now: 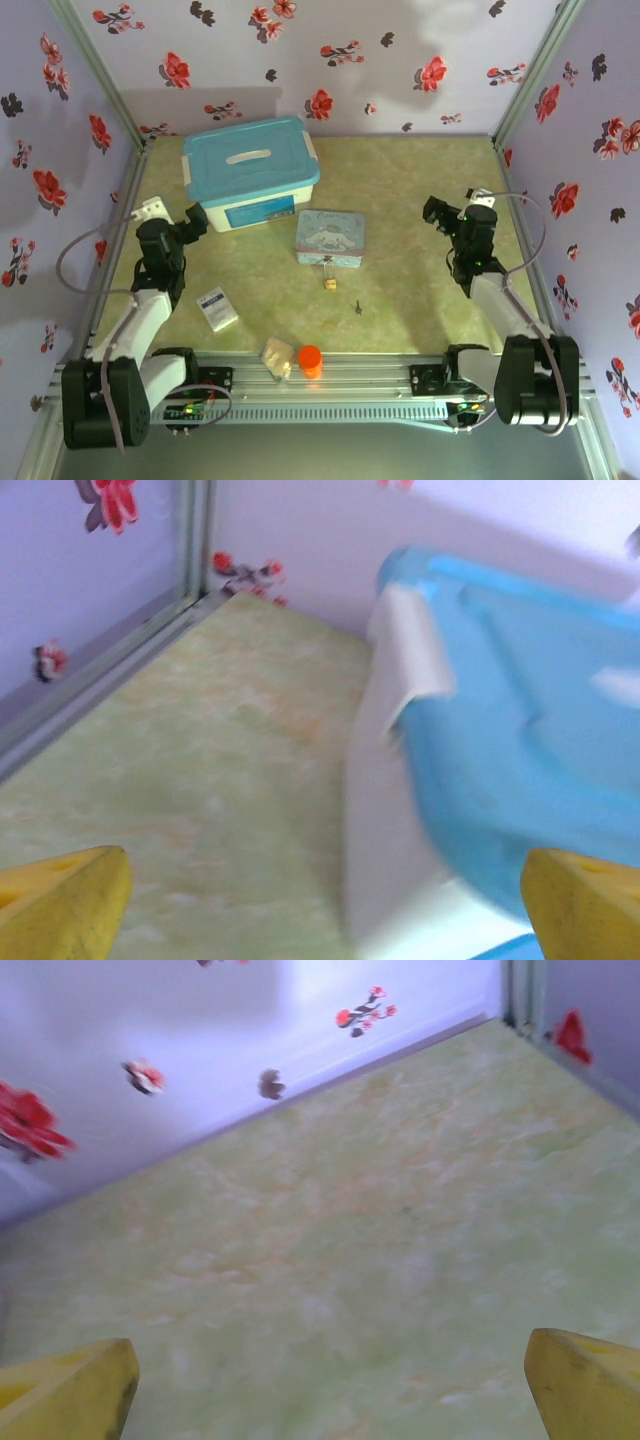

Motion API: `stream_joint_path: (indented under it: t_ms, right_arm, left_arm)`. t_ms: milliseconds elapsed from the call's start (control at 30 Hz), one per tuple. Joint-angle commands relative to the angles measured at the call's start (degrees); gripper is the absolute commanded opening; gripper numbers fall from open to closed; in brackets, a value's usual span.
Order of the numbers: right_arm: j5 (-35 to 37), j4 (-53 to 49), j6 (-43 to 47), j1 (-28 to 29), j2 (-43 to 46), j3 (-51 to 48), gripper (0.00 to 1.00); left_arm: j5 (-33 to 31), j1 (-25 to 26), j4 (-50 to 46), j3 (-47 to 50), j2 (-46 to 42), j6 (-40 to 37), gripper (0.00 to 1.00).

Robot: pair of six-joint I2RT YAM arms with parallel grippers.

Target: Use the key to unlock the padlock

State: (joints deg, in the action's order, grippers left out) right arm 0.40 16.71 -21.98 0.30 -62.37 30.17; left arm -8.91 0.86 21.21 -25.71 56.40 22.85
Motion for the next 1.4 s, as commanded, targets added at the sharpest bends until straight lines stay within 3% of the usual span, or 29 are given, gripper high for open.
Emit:
stream_joint_path:
  t_ms: [0,167,267,433,600,833,1100,1367]
  right_arm:
    - [-7.73,-2.52,-13.62,-0.47,3.00,-2.98,0.99]
    - [-21.71,-2.84,-12.18,-0.35,3.11,-2.38,0.99]
    - [-26.86,-12.38,-10.31,3.09,2.06,0.89,0.99]
    - [-11.67,-32.04,-3.86,21.93,4.02,4.11,0.99]
    - [-1.49,-40.88,-9.30,36.09,4.65,3.39,0.90]
    - [2.84,-40.68,-18.95,50.04,2.87,-0.18,0.69]
    - [6.44,-36.75,-25.05,55.96,-0.10,-2.39,0.45]
    - [6.27,-31.24,-26.71,57.48,-4.39,-3.91,0.41]
  left_arm:
    - [6.94,-0.56,1.81,3.22,-4.17,12.47,1.00]
    - [6.94,-0.44,-14.62,2.32,-12.99,15.71,1.00]
    - [11.11,1.46,-23.22,-0.23,-18.18,14.61,1.00]
    - [14.56,8.71,-35.03,-5.69,-21.62,13.53,1.00]
    - [14.09,22.27,-41.40,-11.74,-17.11,12.63,1.00]
    - [6.61,38.79,-36.87,-13.57,-11.63,15.53,1.00]
    - [3.56,46.59,-33.59,-15.32,-5.88,17.29,1.00]
    - [3.30,49.24,-28.85,-14.00,-2.49,18.82,1.00]
